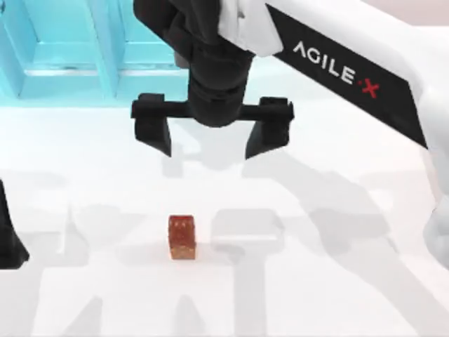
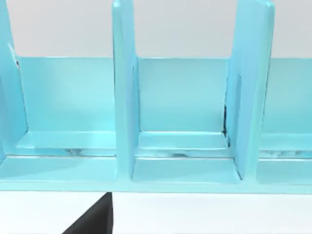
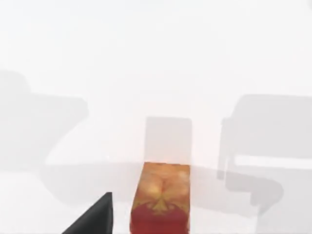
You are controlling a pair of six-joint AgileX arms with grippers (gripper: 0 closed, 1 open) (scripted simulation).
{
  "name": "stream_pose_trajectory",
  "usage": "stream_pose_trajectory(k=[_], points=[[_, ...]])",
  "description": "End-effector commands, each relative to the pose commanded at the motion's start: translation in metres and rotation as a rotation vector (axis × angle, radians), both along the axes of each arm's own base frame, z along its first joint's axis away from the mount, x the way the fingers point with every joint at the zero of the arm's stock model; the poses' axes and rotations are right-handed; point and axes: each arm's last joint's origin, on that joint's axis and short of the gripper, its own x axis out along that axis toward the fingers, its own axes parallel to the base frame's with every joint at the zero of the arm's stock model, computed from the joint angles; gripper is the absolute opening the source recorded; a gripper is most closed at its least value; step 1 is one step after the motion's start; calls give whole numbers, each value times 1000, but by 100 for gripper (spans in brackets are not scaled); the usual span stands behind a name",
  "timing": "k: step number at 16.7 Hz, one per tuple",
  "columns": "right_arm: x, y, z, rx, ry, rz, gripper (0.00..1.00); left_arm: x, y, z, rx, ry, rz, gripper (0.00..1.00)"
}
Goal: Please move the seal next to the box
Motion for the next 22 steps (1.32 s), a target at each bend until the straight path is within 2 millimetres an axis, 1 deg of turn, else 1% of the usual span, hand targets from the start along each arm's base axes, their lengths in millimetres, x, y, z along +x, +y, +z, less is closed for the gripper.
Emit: stream_pose_trajectory(k=[2, 4, 8, 10, 15, 17, 20, 22], points=[[-11, 17, -9, -28, 40, -7, 100, 0, 0, 0, 0, 0, 0, 100], [-22, 31, -15, -52, 71, -15, 100, 0, 0, 0, 0, 0, 0, 100], [-38, 46, -22, -86, 109, -28, 100, 0, 0, 0, 0, 0, 0, 100], [-41, 48, -22, -90, 113, -30, 100, 0, 0, 0, 0, 0, 0, 100], [-39, 46, -22, -89, 112, -34, 100, 0, 0, 0, 0, 0, 0, 100], [-39, 47, -25, -88, 112, -32, 100, 0, 0, 0, 0, 0, 0, 100], [-37, 51, -44, -83, 108, -29, 100, 0, 0, 0, 0, 0, 0, 100], [-36, 51, -67, -90, 113, -30, 100, 0, 0, 0, 0, 0, 0, 100]])
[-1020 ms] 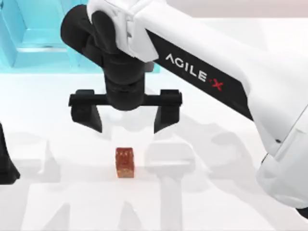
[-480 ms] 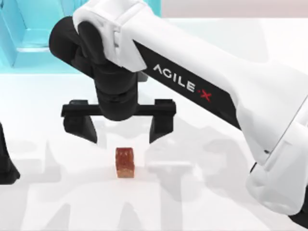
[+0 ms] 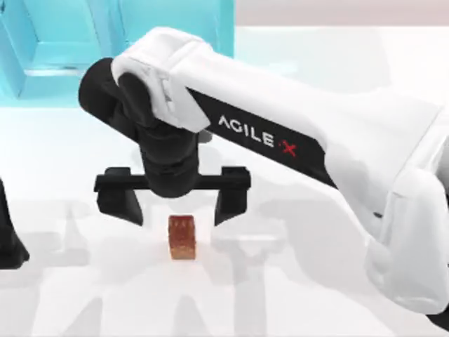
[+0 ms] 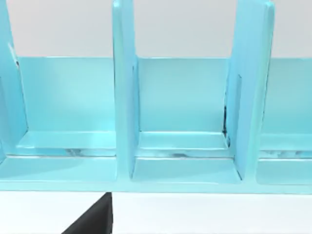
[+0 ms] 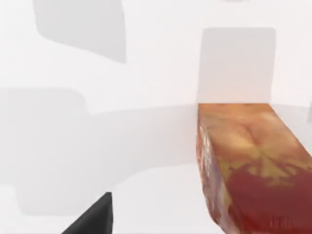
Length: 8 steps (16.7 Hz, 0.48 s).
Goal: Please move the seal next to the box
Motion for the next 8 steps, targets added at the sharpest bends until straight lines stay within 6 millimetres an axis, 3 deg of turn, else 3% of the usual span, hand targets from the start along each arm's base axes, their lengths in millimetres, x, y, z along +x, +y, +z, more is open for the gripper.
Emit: stream_pose_trajectory(k=[4, 8], points=[[-3, -2, -45, -4, 3, 0, 100, 0, 0, 0, 0, 0, 0, 100], [-5, -3, -55, 0, 0, 0, 100, 0, 0, 0, 0, 0, 0, 100]])
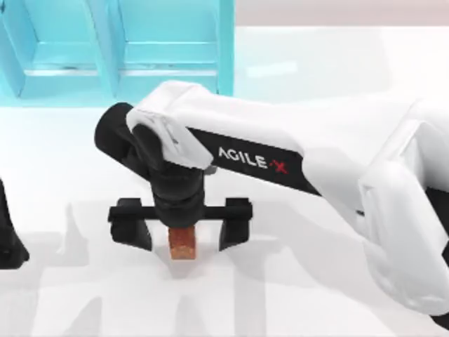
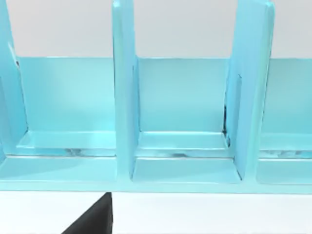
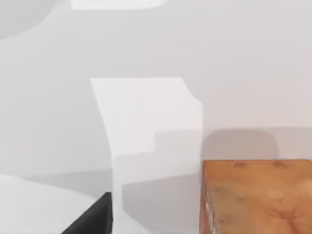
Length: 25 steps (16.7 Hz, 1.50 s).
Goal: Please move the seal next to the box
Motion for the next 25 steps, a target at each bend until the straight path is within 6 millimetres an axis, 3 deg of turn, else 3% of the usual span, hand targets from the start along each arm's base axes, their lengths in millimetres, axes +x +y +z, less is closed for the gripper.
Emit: stream_pose_trajectory(k=[2, 15, 25], points=[[0, 0, 0, 0, 0, 0, 100, 0, 0, 0, 0, 0, 0, 100], [0, 0, 0, 0, 0, 0, 2, 0, 0, 0, 0, 0, 0, 100], [1, -1, 0, -1, 2, -3, 0, 0, 0, 0, 0, 0, 0, 100]])
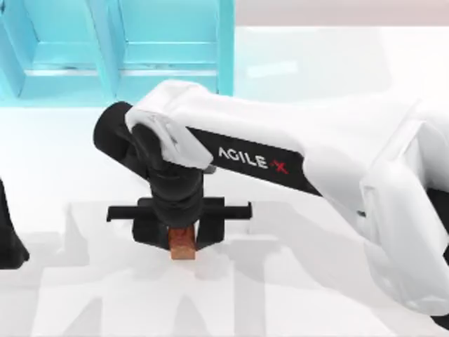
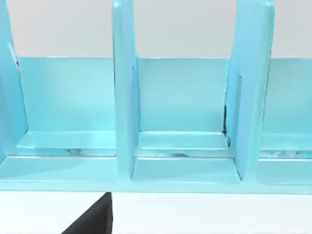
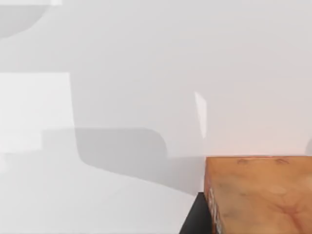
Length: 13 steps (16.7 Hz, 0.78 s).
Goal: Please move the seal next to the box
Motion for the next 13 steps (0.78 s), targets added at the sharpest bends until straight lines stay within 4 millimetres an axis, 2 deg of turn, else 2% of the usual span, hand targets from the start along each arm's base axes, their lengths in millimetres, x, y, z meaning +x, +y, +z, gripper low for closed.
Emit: stream_pose_trajectory(k=[2, 7, 13], points=[[-1, 1, 8, -4, 5, 4, 0, 0, 0, 0, 0, 0, 0, 100], [0, 0, 47, 0, 0, -1, 0, 0, 0, 0, 0, 0, 0, 100], [4, -5, 50, 0, 1, -2, 0, 0, 0, 0, 0, 0, 0, 100]])
